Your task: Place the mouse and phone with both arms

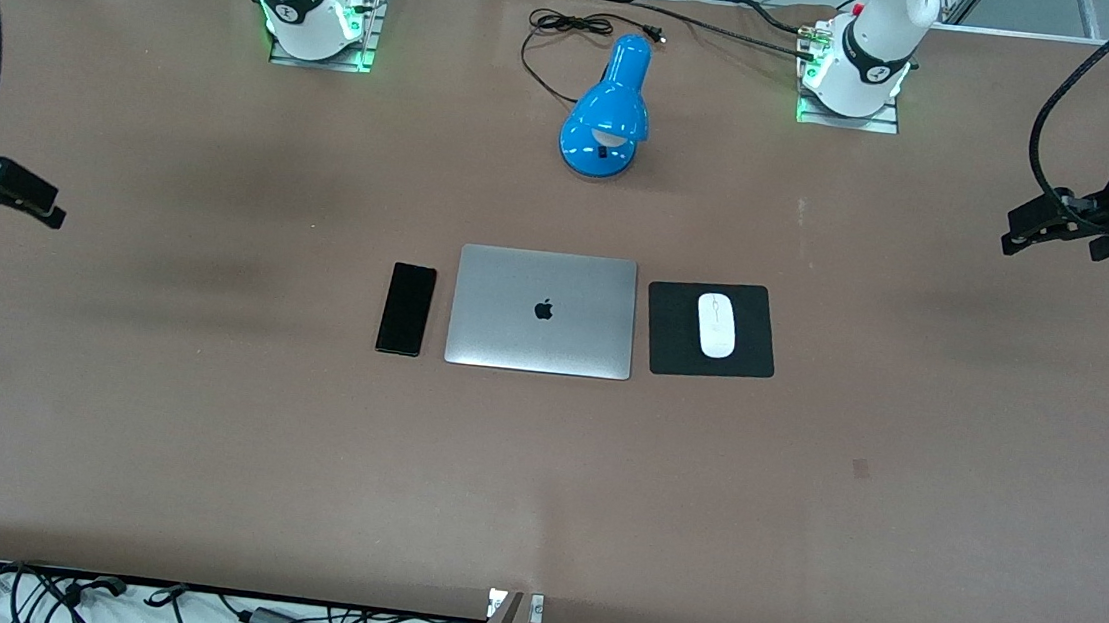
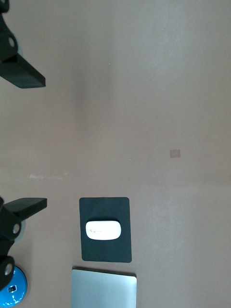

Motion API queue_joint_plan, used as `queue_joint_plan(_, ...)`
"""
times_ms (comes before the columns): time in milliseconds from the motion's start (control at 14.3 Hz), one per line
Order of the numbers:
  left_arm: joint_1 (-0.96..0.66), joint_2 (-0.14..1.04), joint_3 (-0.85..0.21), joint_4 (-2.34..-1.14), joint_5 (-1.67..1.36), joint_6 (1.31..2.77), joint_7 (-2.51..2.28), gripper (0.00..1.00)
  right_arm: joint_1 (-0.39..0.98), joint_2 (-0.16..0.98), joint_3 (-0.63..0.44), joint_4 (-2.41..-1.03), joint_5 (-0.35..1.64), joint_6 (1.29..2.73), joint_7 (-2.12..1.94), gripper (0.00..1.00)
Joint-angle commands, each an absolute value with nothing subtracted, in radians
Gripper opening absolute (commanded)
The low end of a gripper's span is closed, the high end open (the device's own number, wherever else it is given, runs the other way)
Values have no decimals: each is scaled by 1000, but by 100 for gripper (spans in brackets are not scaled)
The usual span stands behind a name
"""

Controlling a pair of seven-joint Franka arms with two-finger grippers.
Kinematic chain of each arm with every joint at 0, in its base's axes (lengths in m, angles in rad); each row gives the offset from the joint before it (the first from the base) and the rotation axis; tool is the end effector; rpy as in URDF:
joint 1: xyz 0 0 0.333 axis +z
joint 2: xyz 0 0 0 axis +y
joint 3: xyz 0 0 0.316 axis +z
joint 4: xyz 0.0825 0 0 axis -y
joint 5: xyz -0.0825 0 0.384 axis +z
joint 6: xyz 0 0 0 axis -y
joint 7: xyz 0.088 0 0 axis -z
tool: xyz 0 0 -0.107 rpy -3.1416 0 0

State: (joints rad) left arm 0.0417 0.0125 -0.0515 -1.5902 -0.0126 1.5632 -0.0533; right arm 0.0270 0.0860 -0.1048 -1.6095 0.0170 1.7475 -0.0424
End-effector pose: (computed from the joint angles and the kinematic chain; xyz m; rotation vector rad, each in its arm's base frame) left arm 0.5565 -0.0066 0.6078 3.1282 0.0683 -0.0624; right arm 0.5925 -0.0423 0.5728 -3.1353 0.0585 -0.0829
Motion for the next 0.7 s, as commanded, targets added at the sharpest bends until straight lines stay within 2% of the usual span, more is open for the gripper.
queue_joint_plan(0, 48, 31, -57, -1554, -9, 1531, -51, 100, 25, -25, -97, -1767, 3, 1810, -55, 100)
queue_joint_plan(210, 44, 31, -57, -1552, -8, 1531, -51, 100, 17, 12, -97, -1720, 14, 1807, -48, 100)
queue_joint_plan(629, 35, 32, -58, -1552, -11, 1531, -49, 100, 23, 8, -95, -1712, 12, 1790, -41, 100)
